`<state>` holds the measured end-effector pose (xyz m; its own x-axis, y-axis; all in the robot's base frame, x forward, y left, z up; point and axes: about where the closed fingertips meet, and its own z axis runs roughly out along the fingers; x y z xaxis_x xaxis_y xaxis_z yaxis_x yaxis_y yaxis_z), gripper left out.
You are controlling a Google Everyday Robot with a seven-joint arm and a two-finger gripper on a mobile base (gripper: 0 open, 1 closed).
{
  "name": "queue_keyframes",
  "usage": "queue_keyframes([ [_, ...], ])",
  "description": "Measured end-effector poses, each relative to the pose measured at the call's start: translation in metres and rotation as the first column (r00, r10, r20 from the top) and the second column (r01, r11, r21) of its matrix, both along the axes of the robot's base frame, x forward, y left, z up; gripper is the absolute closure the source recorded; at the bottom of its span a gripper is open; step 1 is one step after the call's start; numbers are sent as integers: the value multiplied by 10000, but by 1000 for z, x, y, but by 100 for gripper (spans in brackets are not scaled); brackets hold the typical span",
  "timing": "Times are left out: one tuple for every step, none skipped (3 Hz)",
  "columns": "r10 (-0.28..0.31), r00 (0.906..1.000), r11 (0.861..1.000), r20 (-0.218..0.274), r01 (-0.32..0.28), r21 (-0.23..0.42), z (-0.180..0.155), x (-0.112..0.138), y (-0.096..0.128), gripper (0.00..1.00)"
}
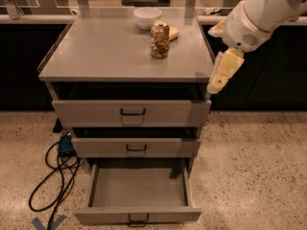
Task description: Place orange can into bottom drawer
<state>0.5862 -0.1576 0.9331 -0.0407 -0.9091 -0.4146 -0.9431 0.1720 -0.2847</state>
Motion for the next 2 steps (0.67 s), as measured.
queue_keyframes([
  [567, 9981, 9940, 259, -588, 921, -6, 48, 41, 0],
  [189, 9986, 9747, 499, -295, 2214, -8, 82, 65, 0],
])
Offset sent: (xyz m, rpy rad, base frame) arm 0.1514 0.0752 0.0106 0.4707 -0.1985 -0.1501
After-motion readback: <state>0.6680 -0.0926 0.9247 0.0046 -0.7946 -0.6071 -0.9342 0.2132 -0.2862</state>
